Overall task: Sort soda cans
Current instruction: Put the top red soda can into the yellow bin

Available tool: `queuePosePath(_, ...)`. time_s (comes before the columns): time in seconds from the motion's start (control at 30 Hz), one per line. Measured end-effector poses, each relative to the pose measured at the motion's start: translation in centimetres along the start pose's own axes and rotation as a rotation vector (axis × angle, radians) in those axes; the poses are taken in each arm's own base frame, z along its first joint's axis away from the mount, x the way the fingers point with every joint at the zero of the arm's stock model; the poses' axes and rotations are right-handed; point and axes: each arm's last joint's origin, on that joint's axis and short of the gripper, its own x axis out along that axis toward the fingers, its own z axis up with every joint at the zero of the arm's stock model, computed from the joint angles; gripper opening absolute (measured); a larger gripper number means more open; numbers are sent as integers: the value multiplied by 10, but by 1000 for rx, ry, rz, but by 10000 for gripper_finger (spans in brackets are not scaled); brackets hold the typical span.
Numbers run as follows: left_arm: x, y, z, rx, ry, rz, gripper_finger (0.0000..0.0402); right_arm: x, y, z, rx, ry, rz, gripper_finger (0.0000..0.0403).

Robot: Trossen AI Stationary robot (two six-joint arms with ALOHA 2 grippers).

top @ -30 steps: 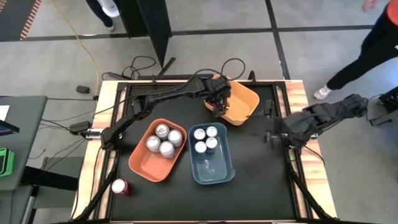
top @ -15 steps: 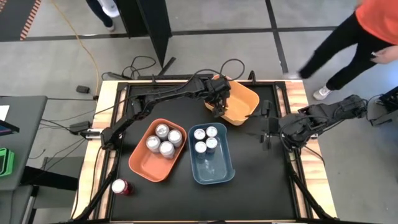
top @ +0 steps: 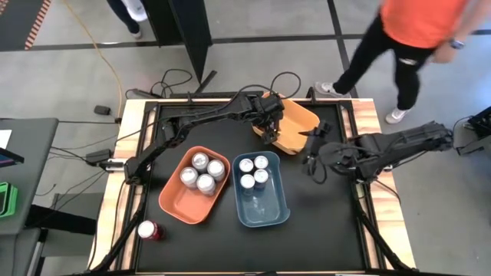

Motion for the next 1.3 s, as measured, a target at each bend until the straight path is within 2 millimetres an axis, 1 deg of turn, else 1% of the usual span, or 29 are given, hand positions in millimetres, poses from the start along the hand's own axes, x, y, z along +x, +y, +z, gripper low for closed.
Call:
queuePosePath(0.07,0,0,0,0,0,0,317,7,3,-5,18,-10,-4,316)
queuePosePath(0.27,0,0,0,-9,0,0,318,19,0,-20,82,-22,-37,311)
queuePosePath(0.37,0,0,0,-12,0,0,318,31,-1,-29,155,-39,-68,311)
queuePosePath(0.47,0,0,0,-12,1,0,318,46,-3,-43,191,-38,-109,311)
queuePosePath(0.6,0,0,0,-12,2,0,318,64,-14,-59,249,-51,-179,311)
queuePosePath(0.7,0,0,0,-26,2,0,322,75,-25,-67,300,-75,-157,308)
queuePosePath(0.83,0,0,-1,-30,5,0,333,89,-38,-73,365,-129,-100,296)
queuePosePath(1.0,0,0,-1,-30,6,1,340,107,-52,-84,389,-99,-107,278)
queuePosePath(1.13,-1,1,-1,-31,8,1,340,127,-55,-94,384,-38,-92,266)
queuePosePath(1.3,-1,1,-1,-37,9,0,341,144,-52,-97,382,-53,-72,243)
